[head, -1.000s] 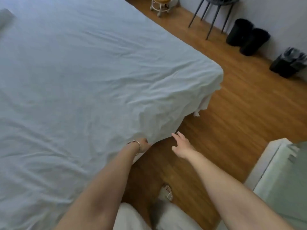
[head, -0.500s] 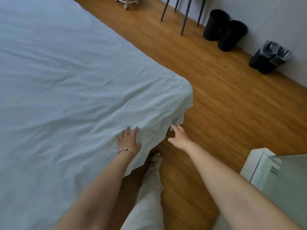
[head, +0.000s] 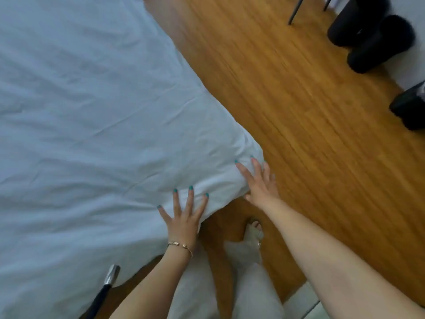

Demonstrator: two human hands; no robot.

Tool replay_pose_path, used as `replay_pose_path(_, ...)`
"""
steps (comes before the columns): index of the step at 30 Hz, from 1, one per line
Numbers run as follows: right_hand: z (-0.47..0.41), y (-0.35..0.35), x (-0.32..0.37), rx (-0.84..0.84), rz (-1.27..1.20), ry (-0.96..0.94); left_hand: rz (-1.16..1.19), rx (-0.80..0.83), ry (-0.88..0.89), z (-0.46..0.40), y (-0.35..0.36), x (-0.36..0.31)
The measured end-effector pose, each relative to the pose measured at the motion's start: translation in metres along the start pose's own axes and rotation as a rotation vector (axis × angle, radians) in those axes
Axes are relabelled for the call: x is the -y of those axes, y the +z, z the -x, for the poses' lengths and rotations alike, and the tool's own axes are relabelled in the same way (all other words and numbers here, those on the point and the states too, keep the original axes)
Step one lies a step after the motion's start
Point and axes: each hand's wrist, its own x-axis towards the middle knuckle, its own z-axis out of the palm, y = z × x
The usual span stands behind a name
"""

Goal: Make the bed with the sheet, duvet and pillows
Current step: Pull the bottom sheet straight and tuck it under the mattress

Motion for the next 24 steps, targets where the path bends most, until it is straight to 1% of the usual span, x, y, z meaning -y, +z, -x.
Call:
replay_pose_path(1,-0.008,-0.001,-0.007,-0.109,0.037,-0.067,0.019,-0.066,-0.007,0.0,0.004,0.001)
replay_pose_path(3,-0.025,-0.002,-0.021,-0.305,0.055,-0.247,0.091,-0.251,-0.054,-0.003,0.009,0.003)
replay_pose_path(4,-0.031,-0.004,-0.028,-0.345,0.064,-0.355,0.172,-0.329,-0.092,-0.004,0.01,0.002)
replay_pose_path(6,-0.038,-0.012,-0.044,-0.356,0.048,-0.529,0.344,-0.384,-0.192,-0.001,0.005,-0.005)
replay_pose_path(8,-0.039,-0.021,-0.056,-0.299,0.036,-0.629,0.428,-0.344,-0.313,0.004,-0.004,-0.018)
replay_pose_path(9,-0.037,-0.026,-0.059,-0.259,0.056,-0.645,0.436,-0.286,-0.371,0.006,-0.014,-0.026)
replay_pose_path(10,-0.036,-0.033,-0.058,-0.189,0.095,-0.651,0.441,-0.202,-0.422,0.005,-0.026,-0.033)
replay_pose_path(11,-0.036,-0.043,-0.054,-0.096,0.15,-0.646,0.407,-0.074,-0.471,0.001,-0.039,-0.037)
replay_pose_path(13,-0.044,-0.064,-0.041,0.128,0.33,-0.633,0.31,0.183,-0.554,-0.013,-0.059,-0.045)
replay_pose_path(14,-0.048,-0.075,-0.033,0.194,0.425,-0.648,0.304,0.265,-0.589,-0.02,-0.068,-0.049)
replay_pose_path(15,-0.05,-0.083,-0.027,0.211,0.497,-0.669,0.346,0.29,-0.621,-0.027,-0.074,-0.055)
replay_pose_path(16,-0.053,-0.089,-0.023,0.186,0.517,-0.694,0.409,0.226,-0.646,-0.035,-0.078,-0.061)
replay_pose_path(18,-0.06,-0.102,-0.014,0.053,0.41,-0.697,0.518,-0.059,-0.7,-0.052,-0.089,-0.07)
replay_pose_path(19,-0.067,-0.109,-0.006,-0.017,0.346,-0.699,0.564,-0.177,-0.725,-0.064,-0.097,-0.071)
replay_pose_path(20,-0.077,-0.116,0.005,-0.057,0.294,-0.706,0.602,-0.225,-0.751,-0.078,-0.104,-0.068)
replay_pose_path(21,-0.089,-0.123,0.019,-0.06,0.259,-0.722,0.634,-0.203,-0.782,-0.093,-0.11,-0.061)
replay_pose_path(22,-0.101,-0.127,0.032,-0.043,0.256,-0.739,0.661,-0.12,-0.809,-0.107,-0.107,-0.053)
replay_pose_path(24,-0.125,-0.122,0.044,0.057,0.327,-0.758,0.659,0.137,-0.817,-0.125,-0.088,-0.045)
